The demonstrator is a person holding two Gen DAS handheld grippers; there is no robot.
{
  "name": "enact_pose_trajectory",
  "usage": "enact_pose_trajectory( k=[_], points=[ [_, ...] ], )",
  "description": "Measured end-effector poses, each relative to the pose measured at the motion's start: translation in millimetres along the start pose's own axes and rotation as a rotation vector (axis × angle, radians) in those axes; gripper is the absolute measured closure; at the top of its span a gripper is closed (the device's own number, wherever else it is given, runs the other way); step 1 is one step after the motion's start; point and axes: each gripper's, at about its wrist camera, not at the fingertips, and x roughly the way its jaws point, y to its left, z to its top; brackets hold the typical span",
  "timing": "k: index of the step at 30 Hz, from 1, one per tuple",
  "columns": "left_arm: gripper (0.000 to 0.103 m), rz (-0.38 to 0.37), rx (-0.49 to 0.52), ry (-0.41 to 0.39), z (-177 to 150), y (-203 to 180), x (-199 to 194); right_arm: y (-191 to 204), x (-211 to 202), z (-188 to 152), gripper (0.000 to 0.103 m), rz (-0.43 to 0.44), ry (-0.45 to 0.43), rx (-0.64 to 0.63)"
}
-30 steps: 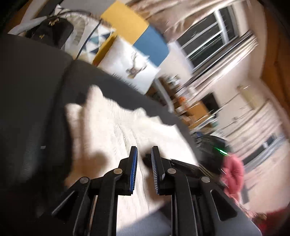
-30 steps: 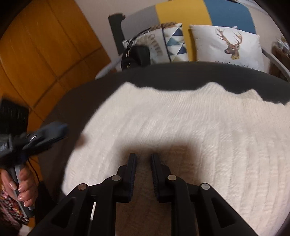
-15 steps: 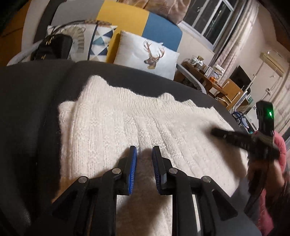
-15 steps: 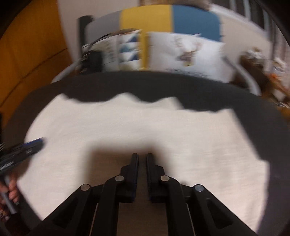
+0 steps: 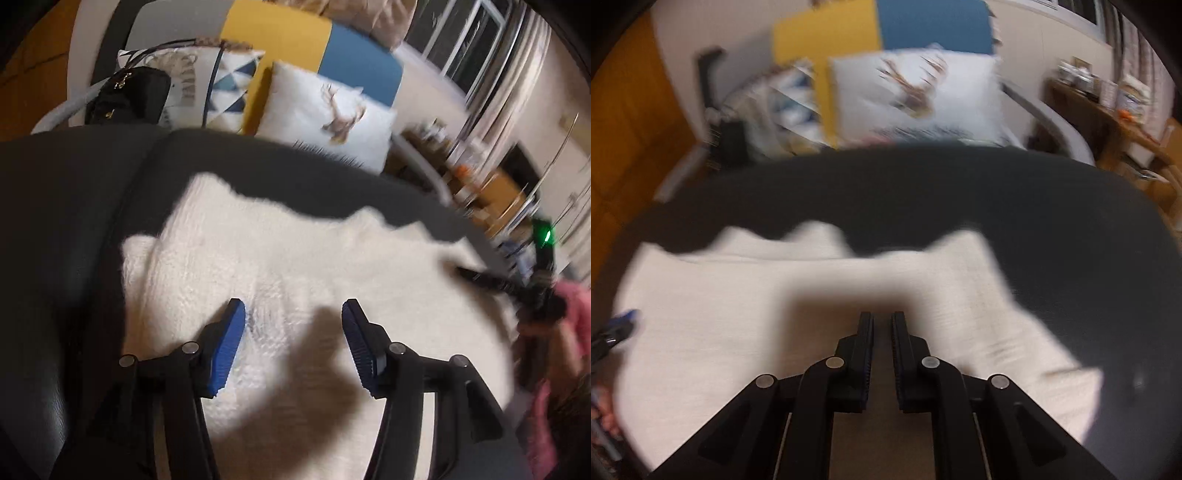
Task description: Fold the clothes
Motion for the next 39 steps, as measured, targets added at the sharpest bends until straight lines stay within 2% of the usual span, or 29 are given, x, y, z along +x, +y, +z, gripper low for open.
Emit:
enact_pose_trajectory(
  k=[2,5,8,9,11,14,17,20,21,24,26,27,30,34,36,39],
  points=[
    [0.045,0.014,0.050,-0.027,-5,-3,0,-20,1,12,0.098,-0.047,-0.024,0.033],
    [0.045,0.025,0.082,-0.033,-8,-5,2,-47,0,10,0.100,-0.023,-0.063,0.155],
    [0.045,-0.006,0.060,-0.038,-7,1,0,-51,-11,9,0.099,0.030,-0.089,0.175],
    [0.045,-0.011,0.057,-0.040,-7,2,0,-54,-24,4,0.095,0.049,-0.121,0.198],
    [0.045,-0.015,0.056,-0.043,-7,2,0,-64,-59,-14,0.095,0.107,-0.209,0.263],
    [0.045,0.001,0.066,-0.040,-7,-2,-2,-68,-100,-49,0.091,0.092,-0.280,0.307],
    [0.044,0.074,0.092,-0.039,-4,-25,-10,-50,-115,-86,0.092,0.120,-0.264,0.235],
    [0.044,-0.005,0.061,-0.051,-4,-49,-18,-32,-110,-110,0.092,0.156,-0.234,0.167],
    [0.044,-0.002,0.077,-0.040,-5,-58,-16,-28,-105,-116,0.092,0.162,-0.227,0.152],
    [0.044,0.045,0.200,-0.009,-12,-83,-4,-33,-87,-122,0.092,0.151,-0.208,0.182],
    [0.041,0.098,0.304,-0.008,-21,-92,7,-49,-77,-123,0.098,0.052,-0.189,0.208],
    [0.039,0.098,0.328,-0.020,-24,-92,8,-64,-73,-130,0.100,0.043,-0.201,0.255],
    [0.036,0.069,0.314,-0.014,-22,-85,10,-96,-76,-149,0.103,0.172,-0.223,0.402],
    [0.036,0.068,0.312,-0.023,-23,-85,10,-96,-106,-163,0.095,0.236,-0.302,0.471],
    [0.035,0.089,0.329,-0.028,-25,-88,10,-90,-118,-168,0.094,0.272,-0.307,0.452],
    [0.035,0.099,0.337,-0.030,-27,-91,10,-71,-120,-176,0.094,0.293,-0.248,0.363]
  ],
)
